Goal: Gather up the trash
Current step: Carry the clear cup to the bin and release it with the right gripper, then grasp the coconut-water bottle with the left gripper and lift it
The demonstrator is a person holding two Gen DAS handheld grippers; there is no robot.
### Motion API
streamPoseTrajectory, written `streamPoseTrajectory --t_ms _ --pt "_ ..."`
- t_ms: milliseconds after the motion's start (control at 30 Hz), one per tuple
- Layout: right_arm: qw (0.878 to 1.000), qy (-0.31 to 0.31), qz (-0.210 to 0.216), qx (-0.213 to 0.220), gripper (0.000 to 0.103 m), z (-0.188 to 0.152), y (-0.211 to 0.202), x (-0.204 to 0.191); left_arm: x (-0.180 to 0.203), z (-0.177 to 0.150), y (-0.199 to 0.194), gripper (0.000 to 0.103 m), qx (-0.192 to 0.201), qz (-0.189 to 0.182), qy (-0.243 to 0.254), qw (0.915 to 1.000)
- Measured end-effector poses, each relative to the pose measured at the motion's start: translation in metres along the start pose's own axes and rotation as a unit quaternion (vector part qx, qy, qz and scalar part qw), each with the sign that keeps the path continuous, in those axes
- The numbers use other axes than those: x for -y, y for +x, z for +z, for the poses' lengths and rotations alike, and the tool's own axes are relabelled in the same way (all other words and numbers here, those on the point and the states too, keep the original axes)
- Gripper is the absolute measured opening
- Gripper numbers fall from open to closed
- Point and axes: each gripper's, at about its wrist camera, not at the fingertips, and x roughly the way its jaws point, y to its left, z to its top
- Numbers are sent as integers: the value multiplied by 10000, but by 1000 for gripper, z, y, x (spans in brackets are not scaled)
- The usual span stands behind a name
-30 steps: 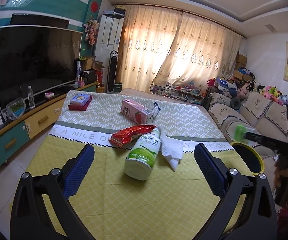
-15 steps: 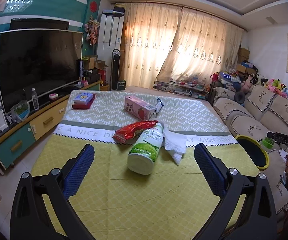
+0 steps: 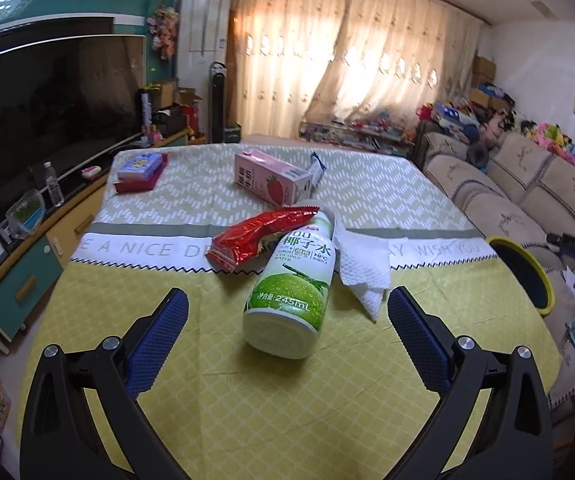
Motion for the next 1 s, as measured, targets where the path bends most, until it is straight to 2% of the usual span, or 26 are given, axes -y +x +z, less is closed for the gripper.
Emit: streamPoseTrajectory --t_ms 167,333,467,567,800,900,1000 --pt "9999 -63 106 -1 57 4 -1 -22 -8 4 28 98 -309 -267 247 9989" --pt "9996 -137 249 18 58 10 0 -57 -10 5 47 98 -423 -530 458 9966" --pt "9991 -199 364 35 58 9 -6 -83 -21 8 58 97 -583 -845 287 9943" --pt "9988 -306 388 13 58 8 -10 -97 -24 9 68 89 -757 -675 362 9942" --pt "9980 -265 558 92 58 5 -24 -99 -12 2 77 88 -1051 -630 625 9905" --pt "9970 -263 717 111 58 3 -28 -96 -5 0 76 79 -1082 -572 629 9905" --pt "9955 -329 879 101 58 3 -30 -91 -2 -1 83 60 -1199 -524 496 9902"
